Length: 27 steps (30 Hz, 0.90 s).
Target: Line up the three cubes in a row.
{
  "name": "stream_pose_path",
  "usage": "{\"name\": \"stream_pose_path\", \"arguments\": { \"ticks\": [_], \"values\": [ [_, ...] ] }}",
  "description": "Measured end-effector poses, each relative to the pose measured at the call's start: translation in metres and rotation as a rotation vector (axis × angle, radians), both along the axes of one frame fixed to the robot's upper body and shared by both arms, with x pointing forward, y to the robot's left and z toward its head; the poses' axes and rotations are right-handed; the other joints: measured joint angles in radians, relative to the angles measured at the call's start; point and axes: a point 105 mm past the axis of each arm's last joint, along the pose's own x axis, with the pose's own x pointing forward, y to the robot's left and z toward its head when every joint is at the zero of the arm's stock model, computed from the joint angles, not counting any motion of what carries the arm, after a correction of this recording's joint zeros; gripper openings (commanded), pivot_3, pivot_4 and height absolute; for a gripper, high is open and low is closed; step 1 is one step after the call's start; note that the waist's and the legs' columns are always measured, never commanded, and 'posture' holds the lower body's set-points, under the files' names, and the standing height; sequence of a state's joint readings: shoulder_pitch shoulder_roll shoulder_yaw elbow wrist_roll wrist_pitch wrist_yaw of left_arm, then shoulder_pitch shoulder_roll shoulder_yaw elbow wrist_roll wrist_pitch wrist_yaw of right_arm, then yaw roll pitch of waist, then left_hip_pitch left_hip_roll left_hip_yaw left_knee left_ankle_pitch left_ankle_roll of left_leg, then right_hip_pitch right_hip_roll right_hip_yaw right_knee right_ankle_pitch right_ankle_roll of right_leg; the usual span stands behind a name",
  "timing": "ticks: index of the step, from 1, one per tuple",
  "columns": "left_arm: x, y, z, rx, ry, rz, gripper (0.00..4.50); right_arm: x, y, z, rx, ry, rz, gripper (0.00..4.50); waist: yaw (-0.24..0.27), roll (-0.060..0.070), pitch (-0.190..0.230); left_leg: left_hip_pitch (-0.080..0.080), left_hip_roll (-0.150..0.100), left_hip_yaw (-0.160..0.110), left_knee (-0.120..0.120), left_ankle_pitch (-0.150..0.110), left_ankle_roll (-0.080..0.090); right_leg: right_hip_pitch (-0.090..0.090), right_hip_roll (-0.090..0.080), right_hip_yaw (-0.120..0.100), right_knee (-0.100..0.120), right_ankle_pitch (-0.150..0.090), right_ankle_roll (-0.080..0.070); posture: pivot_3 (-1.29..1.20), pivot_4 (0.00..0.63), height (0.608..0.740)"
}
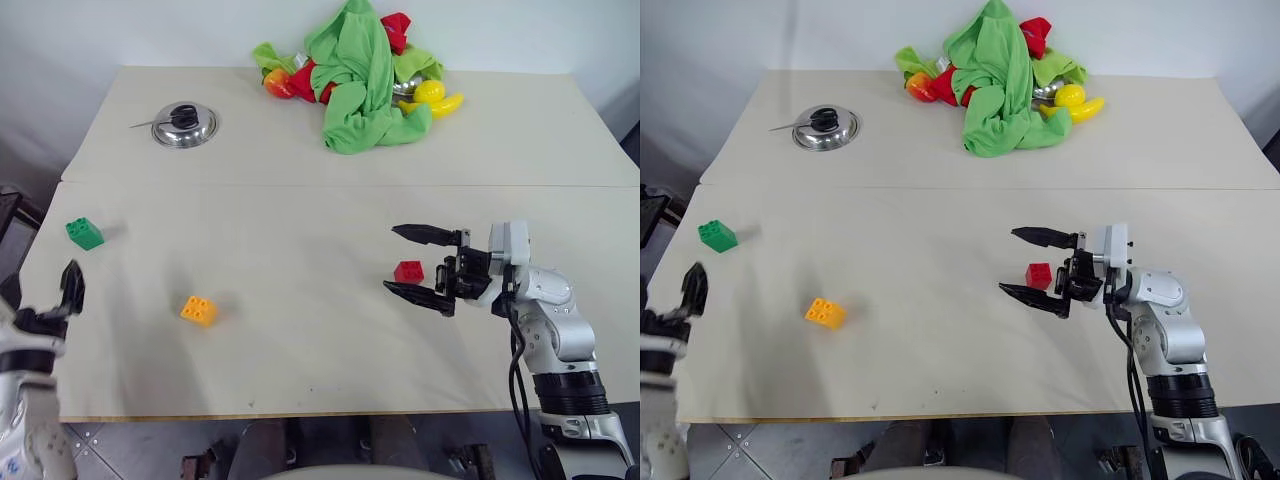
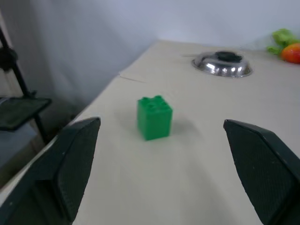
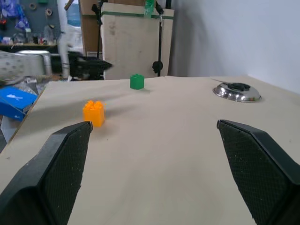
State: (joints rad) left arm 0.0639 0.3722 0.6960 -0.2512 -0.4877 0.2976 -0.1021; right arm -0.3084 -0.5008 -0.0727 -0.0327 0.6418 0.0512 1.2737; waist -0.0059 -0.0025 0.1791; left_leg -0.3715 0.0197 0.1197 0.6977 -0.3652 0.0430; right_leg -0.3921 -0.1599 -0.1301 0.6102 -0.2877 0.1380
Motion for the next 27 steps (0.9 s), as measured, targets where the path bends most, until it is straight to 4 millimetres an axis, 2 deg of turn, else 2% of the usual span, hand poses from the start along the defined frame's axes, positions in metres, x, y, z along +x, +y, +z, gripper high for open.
{"name": "stream_pose_path", "arguments": {
  "ticks": [2,10,19,25,26,27],
  "values": [
    [0.016,-0.002,0.005,-0.007,0.044,0.053,4.5,0.0,0.002,0.001,0.024,0.002,0.0,4.46,0.0,0.0,0.0,0.0,0.0,0.0,0.0,0.0,0.0,0.0,0.001,0.0,0.0,0.0,0.0,0.0,0.15,0.74],
    [0.043,0.007,0.008,-0.007,0.11,0.228,4.5,0.004,0.007,-0.001,0.084,0.002,-0.038,4.46,0.003,0.0,0.0,0.0,0.0,0.0,0.0,0.0,0.0,0.0,0.003,0.001,0.0,0.0,0.0,0.0,0.15,0.74],
    [0.087,-0.001,-0.012,-0.051,0.17,0.18,4.5,0.008,0.016,-0.002,0.117,0.009,-0.064,4.46,0.004,-0.001,0.0,0.0,0.0,0.0,0.001,0.0,-0.001,0.0,0.005,0.001,-0.001,0.0,0.0,0.0,0.15,0.74],
    [0.102,0.005,-0.012,-0.042,0.176,0.198,4.5,0.009,0.02,-0.002,0.126,0.012,-0.069,4.46,0.002,-0.001,0.0,0.0,0.002,0.001,0.0,0.0,-0.001,0.0,0.007,0.0,-0.001,0.0,0.0,0.0,0.15,0.74],
    [0.103,0.006,-0.013,-0.043,0.177,0.199,4.09,0.009,0.021,-0.002,0.126,0.013,-0.07,4.5,0.002,-0.001,0.0,0.0,0.002,0.001,0.0,0.0,-0.001,0.0,0.007,0.0,-0.001,0.0,0.0,0.0,0.15,0.74],
    [0.103,0.006,-0.014,-0.043,0.18,0.203,3.9,0.01,0.021,-0.002,0.126,0.014,-0.073,4.5,0.002,-0.001,0.0,0.0,0.002,0.001,0.0,0.0,-0.001,0.0,0.007,0.0,-0.001,0.0,0.0,0.0,0.15,0.74]
  ]
}}
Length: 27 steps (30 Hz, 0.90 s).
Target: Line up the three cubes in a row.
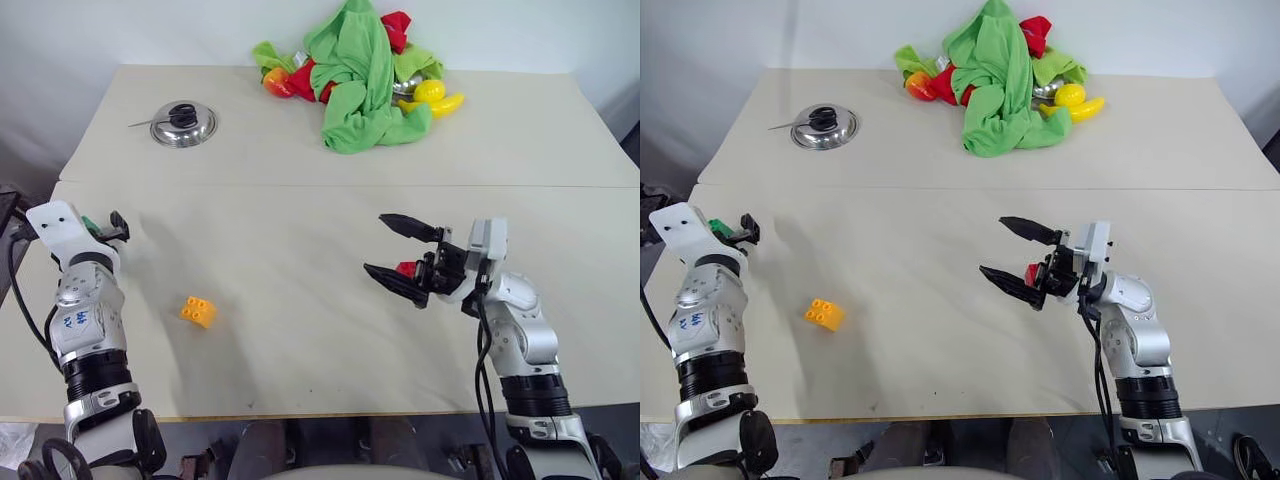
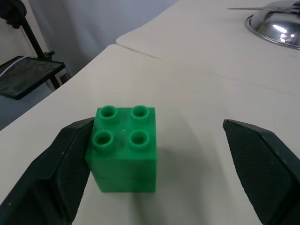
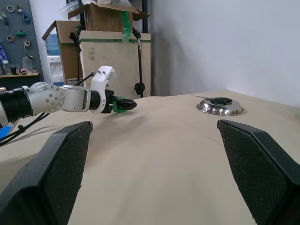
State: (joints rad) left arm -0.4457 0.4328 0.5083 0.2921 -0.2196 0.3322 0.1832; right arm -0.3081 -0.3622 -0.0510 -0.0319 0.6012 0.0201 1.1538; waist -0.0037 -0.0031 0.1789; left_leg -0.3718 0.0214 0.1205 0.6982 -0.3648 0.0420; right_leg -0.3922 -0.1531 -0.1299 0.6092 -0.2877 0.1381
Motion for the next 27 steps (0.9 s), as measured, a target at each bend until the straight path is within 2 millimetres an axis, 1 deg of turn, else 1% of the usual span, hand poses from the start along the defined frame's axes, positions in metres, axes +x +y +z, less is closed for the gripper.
{"name": "stream_pose_path", "arguments": {
  "ticks": [4,5,8,10,12,13,14,16,17,18,19,21,22,24,27],
  "values": [
    [0.0,0.002,-0.007,-0.001,0.023,0.006,2.68,0.001,0.001,0.0,0.005,0.004,-0.013,4.5,0.0,0.0,0.0,0.0,0.0,0.0,0.0,0.0,0.0,0.0,0.0,0.0,0.0,0.0,0.0,0.0,0.15,0.74],
    [0.0,0.002,-0.007,-0.002,0.025,0.005,2.28,0.002,0.001,0.0,0.004,0.004,-0.016,4.5,0.0,0.0,0.0,0.0,0.0,0.0,0.0,0.0,0.0,0.0,0.0,0.0,0.0,0.0,0.0,0.0,0.15,0.74],
    [0.0,0.002,-0.006,0.001,0.022,-0.01,1.49,0.003,0.001,0.0,0.005,0.005,-0.027,4.5,0.001,0.0,0.0,0.0,0.0,0.0,0.0,0.0,0.0,0.0,0.0,0.0,0.0,0.0,0.0,0.0,0.15,0.74],
    [0.001,0.0,-0.001,-0.021,-0.013,-0.079,1.5,0.002,0.001,0.002,0.005,0.0,-0.033,4.5,0.0,0.0,0.0,0.0,0.0,0.0,0.0,0.0,0.0,0.0,0.0,0.0,0.0,0.0,0.0,0.0,0.15,0.74],
    [0.003,-0.011,0.01,-0.053,-0.096,-0.223,1.5,0.001,-0.001,0.005,-0.005,-0.016,-0.04,4.5,0.0,0.0,0.0,0.0,0.001,0.0,0.0,0.0,0.0,0.0,0.0,0.0,0.0,0.0,0.0,0.0,0.15,0.74],
    [0.002,-0.019,0.021,-0.044,-0.138,-0.326,1.5,-0.001,-0.002,0.007,-0.015,-0.026,-0.046,4.5,0.0,-0.001,0.0,-0.001,0.001,0.0,0.0,0.0,0.0,0.0,0.0,0.0,0.0,0.0,0.0,0.0,0.15,0.74],
    [0.001,-0.03,0.034,-0.015,-0.177,-0.449,1.5,-0.002,-0.007,0.009,-0.027,-0.034,-0.058,4.5,0.001,-0.001,0.001,-0.001,0.001,0.0,0.0,0.0,0.0,0.0,0.0,0.0,0.0,0.0,0.0,0.0,0.15,0.74],
    [-0.007,-0.063,0.064,0.071,-0.221,-0.744,1.5,-0.006,-0.021,0.011,-0.062,-0.042,-0.096,4.5,0.004,-0.002,0.001,-0.002,0.001,-0.001,0.001,0.0,-0.001,-0.001,0.001,-0.001,-0.001,0.0,0.0,0.0,0.15,0.74],
    [-0.013,-0.085,0.082,0.131,-0.231,-0.915,1.5,-0.007,-0.03,0.012,-0.084,-0.041,-0.122,4.5,0.006,-0.002,0.001,-0.002,0.0,-0.001,0.001,0.0,-0.001,-0.001,0.001,0.0,-0.001,0.0,0.0,0.0,0.15,0.74],
    [-0.02,-0.104,0.093,0.18,-0.235,-1.046,1.5,-0.009,-0.038,0.014,-0.1,-0.044,-0.143,4.5,0.006,-0.001,0.001,-0.001,0.0,-0.001,0.0,0.0,-0.001,0.0,0.001,0.0,-0.002,0.0,0.0,0.0,0.15,0.74],
    [-0.025,-0.126,0.103,0.223,-0.232,-1.193,1.5,-0.01,-0.047,0.015,-0.116,-0.042,-0.168,4.5,0.007,-0.001,0.001,-0.001,0.0,0.0,0.0,0.0,-0.001,0.0,0.001,0.001,-0.002,0.0,0.0,0.0,0.15,0.74],
    [-0.031,-0.162,0.106,0.263,-0.201,-1.403,1.5,-0.012,-0.061,0.014,-0.145,-0.032,-0.211,4.5,0.007,-0.001,0.001,-0.001,-0.001,0.0,0.0,0.0,-0.001,0.001,0.001,0.001,-0.002,0.0,0.0,0.0,0.15,0.74],
    [-0.033,-0.185,0.103,0.279,-0.164,-1.535,1.5,-0.014,-0.072,0.013,-0.168,-0.021,-0.244,4.5,0.012,-0.001,0.001,-0.001,-0.004,0.001,0.0,0.0,-0.001,0.001,0.002,0.001,-0.003,0.0,0.0,0.0,0.15,0.74],
    [-0.039,-0.221,0.092,0.312,-0.09,-1.726,1.5,-0.017,-0.088,0.013,-0.195,-0.016,-0.298,4.5,0.009,-0.001,0.001,-0.001,-0.004,0.002,0.0,0.0,-0.001,0.0,0.003,0.002,-0.002,0.0,0.0,0.0,0.15,0.74],
    [-0.041,-0.271,0.077,0.354,0.006,-1.916,1.5,-0.022,-0.106,0.013,-0.219,-0.002,-0.357,4.5,0.007,-0.001,0.001,-0.001,-0.004,0.003,0.0,0.0,-0.001,0.0,0.004,0.002,-0.003,0.0,0.0,0.0,0.15,0.74]
  ]
}}
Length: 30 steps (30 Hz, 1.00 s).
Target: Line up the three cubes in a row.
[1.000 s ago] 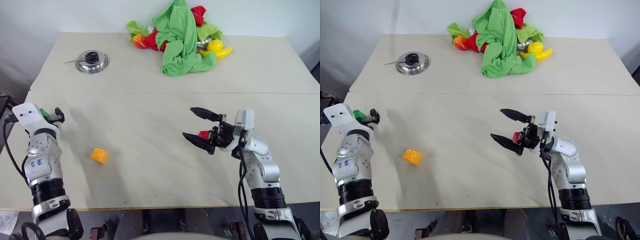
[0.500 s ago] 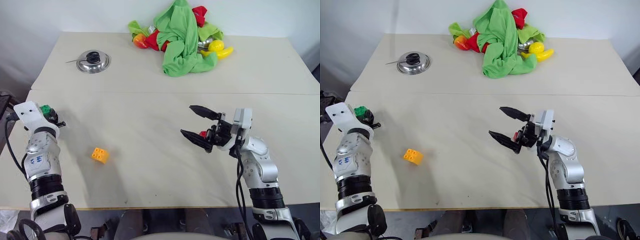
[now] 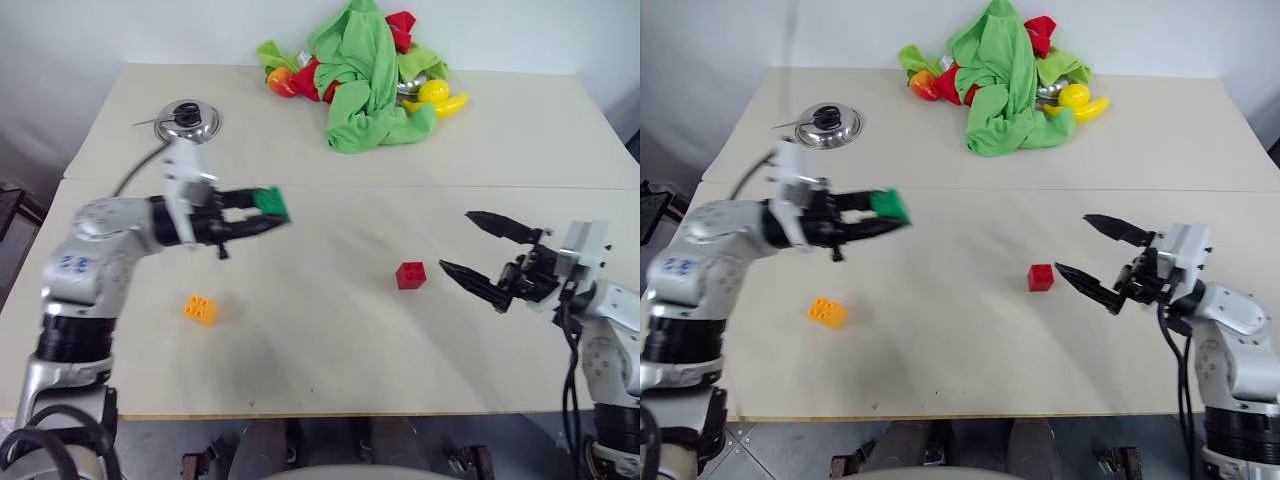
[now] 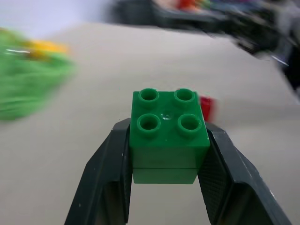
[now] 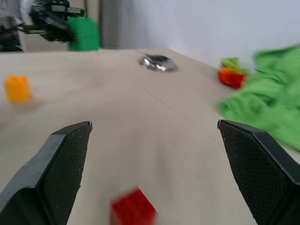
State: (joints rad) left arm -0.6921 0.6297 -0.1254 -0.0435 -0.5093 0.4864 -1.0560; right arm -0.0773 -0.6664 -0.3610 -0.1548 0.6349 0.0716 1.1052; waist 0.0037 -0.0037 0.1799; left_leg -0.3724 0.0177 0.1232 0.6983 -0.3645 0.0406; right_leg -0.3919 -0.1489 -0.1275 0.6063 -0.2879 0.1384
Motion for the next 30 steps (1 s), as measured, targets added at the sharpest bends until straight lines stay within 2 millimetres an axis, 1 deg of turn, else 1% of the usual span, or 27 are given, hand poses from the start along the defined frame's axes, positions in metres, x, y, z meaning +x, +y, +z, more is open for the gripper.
{"name": "stream_pose_path", "arguments": {
  "ticks": [1,2,3,6,8,10,12,14,15,16,19,22,25,28,30],
  "values": [
    [-0.001,-0.009,-0.003,0.011,0.012,-0.026,1.5,0.0,-0.001,0.0,-0.001,0.003,-0.005,4.5,-0.001,0.0,0.0,0.0,0.0,0.0,0.0,0.0,0.0,0.0,0.0,0.0,0.0,0.0,0.0,0.0,0.15,0.74],
    [-0.001,-0.03,-0.01,0.04,0.042,-0.077,1.5,-0.002,-0.005,-0.002,-0.004,0.011,-0.017,4.5,-0.002,0.0,0.0,0.0,0.0,0.001,0.0,0.0,0.0,0.0,0.0,0.001,0.0,0.0,0.001,0.0,0.15,0.74],
    [-0.001,-0.042,-0.017,0.064,0.061,-0.098,1.5,-0.003,-0.006,-0.003,-0.003,0.014,-0.023,4.5,-0.004,0.0,0.0,0.0,0.0,0.001,0.0,0.0,0.0,0.0,0.0,0.001,0.0,0.0,0.001,0.0,0.15,0.74],
    [0.008,-0.06,-0.039,0.15,0.092,-0.067,1.5,-0.006,-0.007,-0.004,-0.004,0.019,-0.037,4.5,-0.004,0.0,0.0,0.0,0.0,0.002,0.0,0.0,0.0,-0.001,0.001,0.002,0.0,0.0,0.001,0.0,0.15,0.74],
    [0.014,-0.062,-0.056,0.206,0.117,-0.03,1.5,-0.009,-0.007,-0.003,-0.008,0.017,-0.042,4.5,-0.003,0.0,0.0,0.0,0.001,0.001,0.0,0.001,0.0,-0.001,0.0,0.002,0.0,0.0,0.001,0.0,0.15,0.74],
    [0.018,-0.061,-0.068,0.253,0.136,-0.002,1.5,-0.013,-0.006,-0.003,-0.009,0.02,-0.044,4.5,0.0,0.0,0.0,0.0,0.001,0.001,0.001,0.001,0.0,-0.001,0.0,0.002,0.0,0.0,0.001,0.0,0.15,0.74],
    [0.021,-0.058,-0.075,0.284,0.137,0.029,1.5,-0.017,-0.008,-0.007,-0.01,0.036,-0.052,4.5,0.005,0.0,0.0,0.0,0.0,0.001,0.001,0.001,0.001,-0.001,0.0,0.002,0.0,0.0,0.002,0.0,0.15,0.74],
    [0.022,-0.055,-0.079,0.296,0.131,0.047,1.5,-0.024,-0.014,-0.013,-0.007,0.064,-0.063,4.5,0.013,0.0,0.0,0.0,0.0,0.0,0.001,0.001,0.001,-0.001,0.0,0.002,0.0,0.0,0.002,0.0,0.15,0.74],
    [0.022,-0.051,-0.084,0.307,0.137,0.058,1.5,-0.029,-0.016,-0.019,-0.016,0.096,-0.055,4.5,0.02,0.0,0.0,0.0,0.0,0.0,0.001,0.001,0.001,0.0,0.0,0.002,0.0,0.0,0.002,0.0,0.15,0.74],
    [0.022,-0.05,-0.085,0.304,0.137,0.061,1.5,-0.031,-0.017,-0.021,-0.02,0.108,-0.05,4.5,0.022,0.0,0.0,0.0,0.0,0.0,0.001,0.001,0.001,0.0,0.0,0.001,0.0,0.0,0.002,0.0,0.15,0.74],
    [0.017,-0.051,-0.087,0.291,0.113,0.039,1.5,-0.047,-0.017,-0.033,-0.06,0.161,0.017,4.5,0.025,0.0,0.0,0.0,0.0,-0.001,0.001,0.001,0.001,0.0,-0.001,0.001,-0.001,0.0,0.002,0.0,0.15,0.74],
    [0.013,-0.055,-0.087,0.272,0.089,0.0,1.5,-0.059,-0.019,-0.042,-0.102,0.196,0.087,4.5,0.023,0.0,0.0,0.0,0.0,0.0,0.001,0.001,0.001,0.0,-0.001,0.002,-0.001,0.001,0.002,0.0,0.15,0.74],
    [0.014,-0.055,-0.088,0.265,0.068,-0.01,1.5,-0.063,-0.022,-0.045,-0.128,0.192,0.138,4.5,0.022,0.0,0.0,0.001,0.0,0.0,0.002,0.001,0.002,0.001,-0.001,0.001,-0.001,0.001,0.002,0.0,0.15,0.74],
    [0.016,-0.055,-0.089,0.253,0.063,-0.008,1.5,-0.063,-0.023,-0.045,-0.13,0.184,0.157,4.5,0.021,0.0,0.0,0.001,0.001,0.0,0.002,0.002,0.002,0.001,-0.001,0.002,0.0,0.001,0.002,0.0,0.15,0.74],
    [0.018,-0.054,-0.091,0.253,0.051,-0.011,1.5,-0.063,-0.019,-0.043,-0.128,0.154,0.184,4.5,0.021,0.0,0.0,0.001,0.001,-0.001,0.002,0.002,0.002,0.001,-0.001,0.001,0.0,0.001,0.002,0.0,0.15,0.74]
  ]
}}
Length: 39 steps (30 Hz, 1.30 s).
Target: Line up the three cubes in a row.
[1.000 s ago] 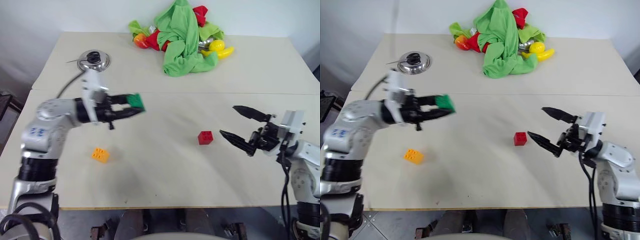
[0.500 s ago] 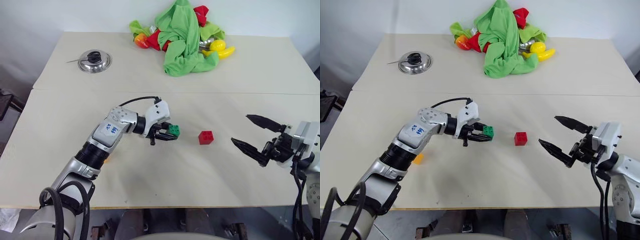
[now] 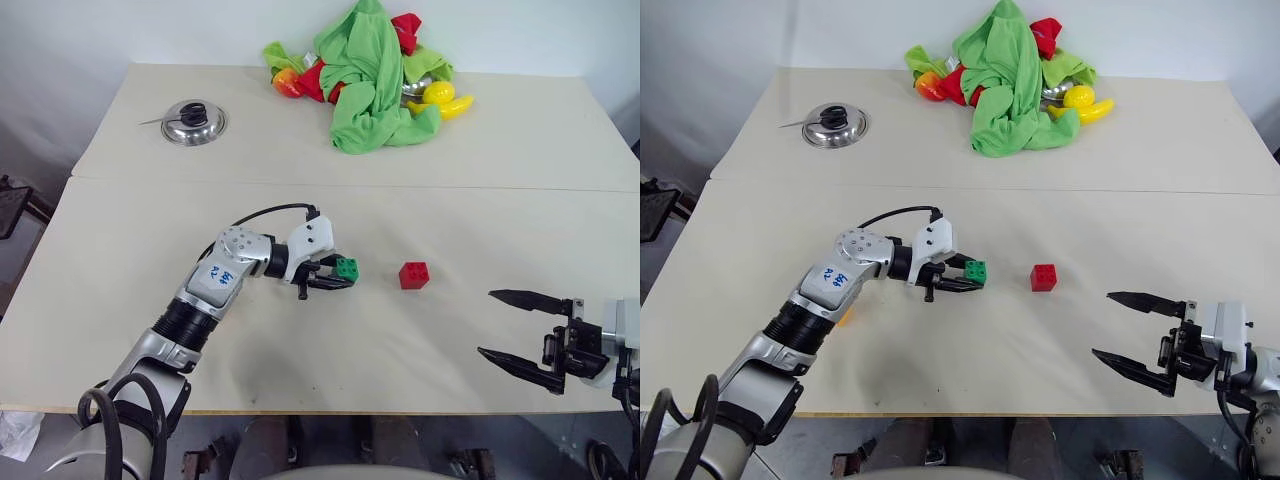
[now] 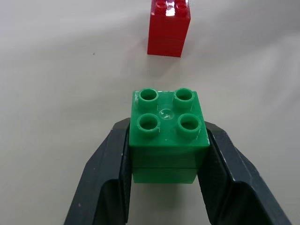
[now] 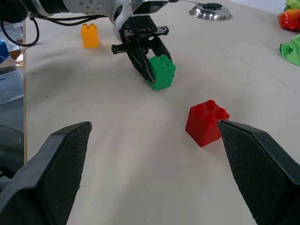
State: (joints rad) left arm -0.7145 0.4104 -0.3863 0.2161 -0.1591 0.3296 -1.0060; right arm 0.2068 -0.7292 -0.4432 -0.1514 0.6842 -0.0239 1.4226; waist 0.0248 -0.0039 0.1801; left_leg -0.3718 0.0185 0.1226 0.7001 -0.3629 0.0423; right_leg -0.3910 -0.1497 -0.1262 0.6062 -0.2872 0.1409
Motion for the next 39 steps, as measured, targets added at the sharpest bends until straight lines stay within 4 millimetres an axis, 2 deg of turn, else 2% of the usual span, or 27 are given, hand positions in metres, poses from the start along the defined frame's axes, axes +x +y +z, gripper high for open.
{"name": "stream_pose_path", "arguments": {
  "ticks": [5,6,13,14,19,21,24,28,31,33,37,39],
  "values": [
    [0.004,0.004,0.0,-0.012,-0.014,0.008,1.5,-0.001,0.008,-0.004,0.036,-0.007,0.031,4.5,0.003,0.0,0.0,-0.001,-0.001,-0.001,0.0,0.0,0.0,0.0,-0.001,0.0,0.0,0.0,0.0,0.0,0.15,0.74],
    [0.004,0.004,0.001,-0.018,-0.019,0.005,2.22,0.0,0.01,-0.004,0.039,-0.005,0.037,4.5,0.003,0.0,0.0,-0.001,-0.001,-0.001,0.001,0.0,0.0,0.0,-0.002,0.0,0.0,0.0,0.0,0.0,0.15,0.74],
    [0.0,0.001,0.005,-0.037,-0.026,-0.048,4.33,0.002,0.012,-0.002,0.041,-0.019,0.048,4.5,0.001,0.0,0.0,0.0,-0.001,-0.001,0.001,0.0,0.0,0.0,-0.001,-0.001,0.0,0.0,0.0,0.0,0.15,0.74],
    [-0.001,0.002,0.005,-0.038,-0.023,-0.055,4.47,0.003,0.013,-0.002,0.041,-0.021,0.051,4.5,0.001,0.0,0.0,0.0,-0.001,-0.001,0.001,0.0,0.0,0.0,-0.001,-0.001,0.0,0.0,0.0,0.0,0.15,0.74],
    [-0.006,0.005,0.011,-0.055,0.0,-0.099,4.47,0.006,0.017,0.001,0.049,-0.028,0.069,4.5,0.0,0.0,0.0,-0.001,-0.001,-0.001,0.001,0.0,0.001,0.0,-0.001,-0.001,0.001,0.0,0.0,0.0,0.15,0.74],
    [-0.006,0.006,0.02,-0.07,-0.005,-0.115,4.47,0.009,0.019,0.003,0.058,-0.025,0.076,4.5,0.002,0.0,0.0,-0.001,-0.001,-0.001,0.001,0.0,0.001,0.0,-0.001,-0.001,0.001,0.0,0.0,0.0,0.15,0.74],
    [-0.007,0.013,0.047,-0.102,-0.057,-0.15,4.47,0.015,0.022,0.008,0.093,-0.005,0.08,4.5,0.0,0.0,0.0,-0.001,0.0,-0.001,0.002,0.0,0.001,0.0,-0.001,-0.001,0.001,0.0,0.0,0.0,0.15,0.74],
    [-0.009,0.042,0.093,-0.236,-0.118,-0.166,4.47,0.026,0.028,0.019,0.142,0.01,0.098,4.5,-0.008,0.0,0.0,-0.001,0.004,-0.001,0.002,0.0,0.0,0.0,-0.001,-0.001,0.002,0.0,0.0,0.0,0.15,0.74],
    [-0.016,0.077,0.11,-0.304,-0.146,-0.142,4.47,0.03,0.038,0.023,0.153,-0.001,0.142,4.5,-0.017,0.0,0.0,-0.001,0.006,-0.001,0.001,0.001,0.0,-0.001,0.0,-0.001,0.002,0.0,0.0,0.0,0.15,0.74],
    [-0.019,0.105,0.108,-0.317,-0.172,-0.068,4.47,0.032,0.048,0.025,0.168,-0.012,0.181,4.5,-0.024,0.0,0.0,0.0,0.006,-0.001,0.001,0.001,0.0,0.0,0.0,-0.001,0.002,0.0,0.0,0.0,0.15,0.74],
    [-0.02,0.164,0.089,-0.369,-0.177,0.195,4.47,0.03,0.071,0.028,0.192,-0.032,0.273,4.5,-0.028,0.0,0.0,-0.001,0.006,-0.001,0.001,0.001,-0.001,-0.001,0.0,-0.001,0.002,0.0,0.0,0.0,0.15,0.74],
    [-0.026,0.202,0.078,-0.398,-0.203,0.386,4.47,0.03,0.083,0.033,0.21,-0.058,0.322,4.5,-0.03,0.0,0.0,0.0,0.006,-0.001,0.001,0.0,-0.001,-0.001,0.0,0.0,0.002,0.0,0.0,0.0,0.15,0.74]
  ]
}}
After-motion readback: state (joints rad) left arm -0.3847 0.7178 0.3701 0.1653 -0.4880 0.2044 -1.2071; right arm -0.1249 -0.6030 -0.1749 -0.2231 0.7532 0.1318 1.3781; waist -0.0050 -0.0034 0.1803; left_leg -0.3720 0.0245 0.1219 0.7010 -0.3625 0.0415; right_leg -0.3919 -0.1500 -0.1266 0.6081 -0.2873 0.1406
